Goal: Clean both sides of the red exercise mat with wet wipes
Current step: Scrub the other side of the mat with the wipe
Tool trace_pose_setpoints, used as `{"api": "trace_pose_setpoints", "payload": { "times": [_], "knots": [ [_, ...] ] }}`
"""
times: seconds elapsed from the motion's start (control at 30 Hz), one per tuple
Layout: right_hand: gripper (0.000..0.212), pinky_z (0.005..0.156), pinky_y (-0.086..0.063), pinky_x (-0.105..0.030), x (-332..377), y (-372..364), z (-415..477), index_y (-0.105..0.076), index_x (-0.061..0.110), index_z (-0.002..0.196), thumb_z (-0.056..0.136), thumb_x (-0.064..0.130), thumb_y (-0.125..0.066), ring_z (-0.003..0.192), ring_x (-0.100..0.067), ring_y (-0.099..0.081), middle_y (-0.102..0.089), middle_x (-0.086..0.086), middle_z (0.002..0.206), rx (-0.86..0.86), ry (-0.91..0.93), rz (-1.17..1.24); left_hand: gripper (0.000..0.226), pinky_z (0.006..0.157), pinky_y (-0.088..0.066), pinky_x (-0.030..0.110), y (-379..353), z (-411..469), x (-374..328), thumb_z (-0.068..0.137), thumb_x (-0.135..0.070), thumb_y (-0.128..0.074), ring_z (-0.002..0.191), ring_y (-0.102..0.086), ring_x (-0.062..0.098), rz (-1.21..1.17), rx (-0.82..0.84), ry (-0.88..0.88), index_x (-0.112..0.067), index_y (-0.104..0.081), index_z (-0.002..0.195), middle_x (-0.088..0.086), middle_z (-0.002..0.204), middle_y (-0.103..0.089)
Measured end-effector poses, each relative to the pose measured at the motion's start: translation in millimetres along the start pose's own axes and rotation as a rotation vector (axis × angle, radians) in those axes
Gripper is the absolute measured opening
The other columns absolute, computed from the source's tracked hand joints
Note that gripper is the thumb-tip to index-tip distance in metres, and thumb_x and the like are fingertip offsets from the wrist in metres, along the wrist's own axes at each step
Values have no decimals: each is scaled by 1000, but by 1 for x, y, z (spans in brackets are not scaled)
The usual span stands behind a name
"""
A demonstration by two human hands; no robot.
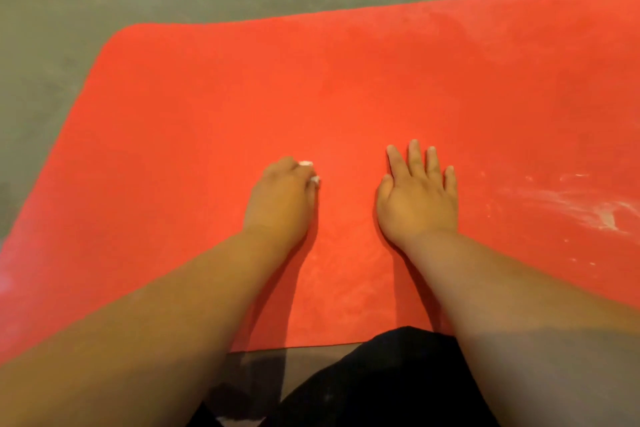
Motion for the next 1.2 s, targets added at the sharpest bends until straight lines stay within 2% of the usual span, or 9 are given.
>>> {"api": "trace_pose_setpoints", "payload": {
  "times": [0.1,0.17,0.3,0.37,0.57,0.63,0.8,1.0,1.2],
  "knots": [
    [55,118,-1,-46,0,-1,-1,-11,35,150,97,39,-24,147,-22,1,-3,3,160,-8,-7,3,36,68,-49,31,-3,-6,-27,90,-30,-43,77,-64,31,-59,130,-410,-11,-74,88,9,82,-65],
    [55,118,-1,-45,0,-1,-1,-11,35,150,97,39,-24,147,-21,2,-2,3,160,-7,-8,8,38,66,-51,33,4,10,-12,93,-33,-43,79,-65,32,36,178,-467,-11,-73,94,10,85,-64],
    [56,118,0,-46,0,-2,0,-10,36,150,96,39,-22,147,-21,3,-1,3,160,-2,-16,12,30,85,-42,40,17,45,45,98,-23,-48,101,-56,39,189,13,36,-4,-68,110,21,106,-58],
    [56,118,0,-46,0,-2,1,-9,36,150,95,39,-23,147,-21,3,-1,3,160,-4,-20,5,27,82,-43,41,12,39,35,97,-19,-50,96,-57,40,163,-14,108,-2,-69,105,22,101,-58],
    [56,118,0,-46,2,-2,3,-11,37,149,95,39,-25,147,-21,2,-2,3,160,-16,-30,7,33,63,-50,32,-5,18,-14,91,-29,-43,73,-61,31,-23,209,-575,-12,-71,88,9,80,-61],
    [57,118,1,-46,2,-2,3,-10,38,149,95,39,-24,147,-21,3,-2,3,160,-6,-29,10,29,68,-50,35,2,41,10,93,-27,-46,80,-62,33,112,164,-528,-12,-70,92,11,85,-60],
    [57,118,2,-46,2,-2,4,-8,38,150,94,39,-21,147,-21,4,1,4,160,8,-34,12,26,85,-43,42,10,64,54,96,-17,-48,101,-56,40,141,-53,143,-4,-69,107,22,107,-57],
    [57,118,0,-47,3,-1,7,-10,38,149,94,40,-23,147,-22,3,-1,3,160,6,-30,-1,25,80,-44,32,-16,28,-30,94,-20,-54,96,-60,32,-92,107,-375,-15,-69,112,9,101,-67],
    [54,117,-2,-48,4,1,7,-20,37,148,95,44,-25,147,-24,-4,-10,0,160,-23,-25,18,56,103,-35,32,5,39,17,93,-45,-34,125,-50,25,-59,132,-298,-17,-48,139,8,139,-53]
  ]
}}
Point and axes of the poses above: each hand's wrist, its own z-axis towards the middle knuckle, its own y-axis out of the back of the hand, x = y × z, the point moved 1 cm from there along z, towards the middle knuckle
